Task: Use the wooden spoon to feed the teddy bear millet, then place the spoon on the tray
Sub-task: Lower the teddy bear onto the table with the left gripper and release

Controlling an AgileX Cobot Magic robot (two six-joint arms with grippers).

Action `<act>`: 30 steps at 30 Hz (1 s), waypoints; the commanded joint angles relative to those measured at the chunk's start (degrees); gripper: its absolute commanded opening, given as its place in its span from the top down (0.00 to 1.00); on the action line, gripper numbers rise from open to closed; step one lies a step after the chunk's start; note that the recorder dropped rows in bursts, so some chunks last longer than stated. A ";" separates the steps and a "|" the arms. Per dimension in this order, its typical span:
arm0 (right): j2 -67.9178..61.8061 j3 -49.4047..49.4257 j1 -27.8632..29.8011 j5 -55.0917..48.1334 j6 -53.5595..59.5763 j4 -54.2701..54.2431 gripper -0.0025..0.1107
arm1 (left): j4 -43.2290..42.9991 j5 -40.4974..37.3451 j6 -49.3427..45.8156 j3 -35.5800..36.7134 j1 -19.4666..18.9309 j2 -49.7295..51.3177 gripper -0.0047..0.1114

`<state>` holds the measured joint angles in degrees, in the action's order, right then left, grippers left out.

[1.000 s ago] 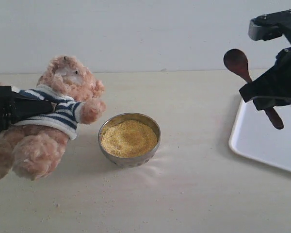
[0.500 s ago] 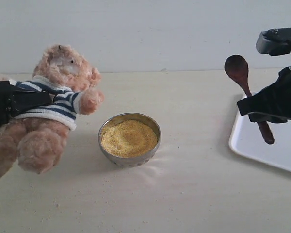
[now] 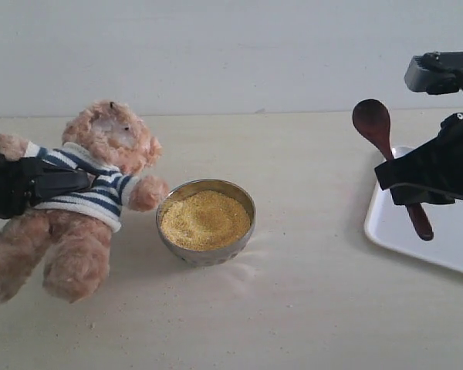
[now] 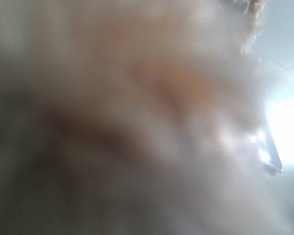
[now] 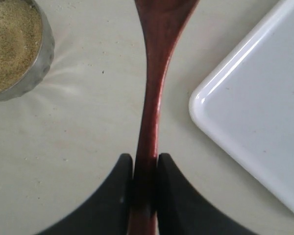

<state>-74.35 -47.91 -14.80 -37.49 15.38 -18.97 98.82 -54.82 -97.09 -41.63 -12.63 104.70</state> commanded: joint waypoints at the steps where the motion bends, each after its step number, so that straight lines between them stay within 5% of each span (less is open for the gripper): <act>1: 0.49 -0.05 0.45 -0.87 0.51 -0.15 0.98 | 1.13 1.21 -3.87 0.42 1.48 4.57 0.92; 7: 0.49 -0.05 0.45 -0.51 0.63 -0.29 0.98 | 1.13 1.45 -4.87 -1.04 1.56 8.66 0.82; 13: 0.49 -0.05 0.45 0.64 1.41 -2.46 0.98 | 1.13 1.53 -4.87 -1.04 1.56 8.75 0.24; 15: 0.49 -0.05 0.45 0.64 2.16 -3.14 0.98 | 1.13 1.53 -3.57 -1.14 1.56 8.75 0.16; 20: 0.49 -0.05 0.45 0.26 3.14 -3.94 0.98 | 1.13 0.02 -3.43 -1.38 1.56 8.75 0.08; 30: 0.49 -0.05 0.45 -0.27 3.28 -4.10 0.98 | -0.52 -4.77 -3.43 -1.47 -1.71 8.20 0.08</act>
<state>-74.35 -47.91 -14.80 -37.49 17.96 -22.93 98.87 -57.67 -100.62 -42.76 -12.90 113.43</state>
